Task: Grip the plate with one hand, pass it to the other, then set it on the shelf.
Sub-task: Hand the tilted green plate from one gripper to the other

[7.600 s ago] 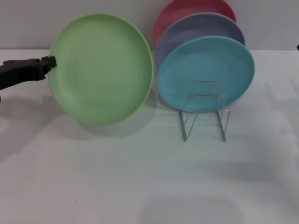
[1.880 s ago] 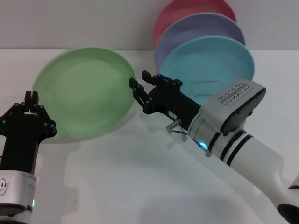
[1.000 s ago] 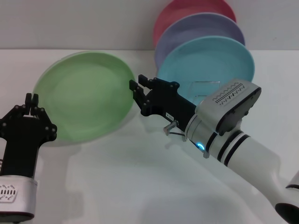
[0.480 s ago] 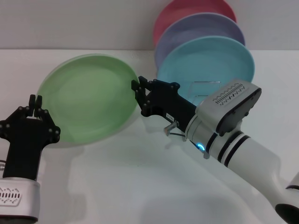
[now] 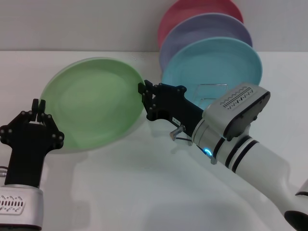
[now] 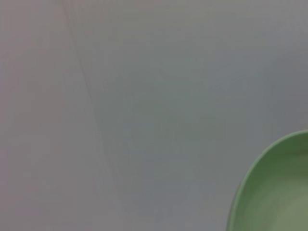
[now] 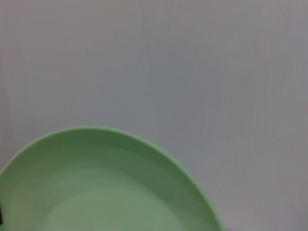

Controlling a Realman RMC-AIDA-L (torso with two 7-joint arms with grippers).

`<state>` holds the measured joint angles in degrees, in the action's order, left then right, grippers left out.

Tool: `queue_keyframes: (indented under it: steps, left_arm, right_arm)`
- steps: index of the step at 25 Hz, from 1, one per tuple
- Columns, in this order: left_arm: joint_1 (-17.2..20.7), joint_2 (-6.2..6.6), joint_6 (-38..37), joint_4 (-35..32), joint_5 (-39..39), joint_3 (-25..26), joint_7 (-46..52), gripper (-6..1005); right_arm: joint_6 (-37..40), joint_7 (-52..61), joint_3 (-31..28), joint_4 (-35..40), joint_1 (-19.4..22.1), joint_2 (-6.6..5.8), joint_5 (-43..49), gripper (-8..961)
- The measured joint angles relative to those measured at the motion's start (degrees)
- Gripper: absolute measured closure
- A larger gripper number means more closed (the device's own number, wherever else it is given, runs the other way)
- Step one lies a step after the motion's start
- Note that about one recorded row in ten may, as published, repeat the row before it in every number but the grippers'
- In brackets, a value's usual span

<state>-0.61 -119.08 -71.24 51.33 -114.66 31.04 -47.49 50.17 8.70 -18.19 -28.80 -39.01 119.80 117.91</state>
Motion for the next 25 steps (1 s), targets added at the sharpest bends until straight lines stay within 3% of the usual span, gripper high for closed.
queue_keyframes:
  steps: [25]
  left_arm:
    - [-0.8, 0.11, 0.5, -0.4, 1.3, 0.2, -0.1, 906]
  right_arm:
    - [-2.2, -1.6, -0.8, 0.3, -1.0, 0.0, 0.3, 875]
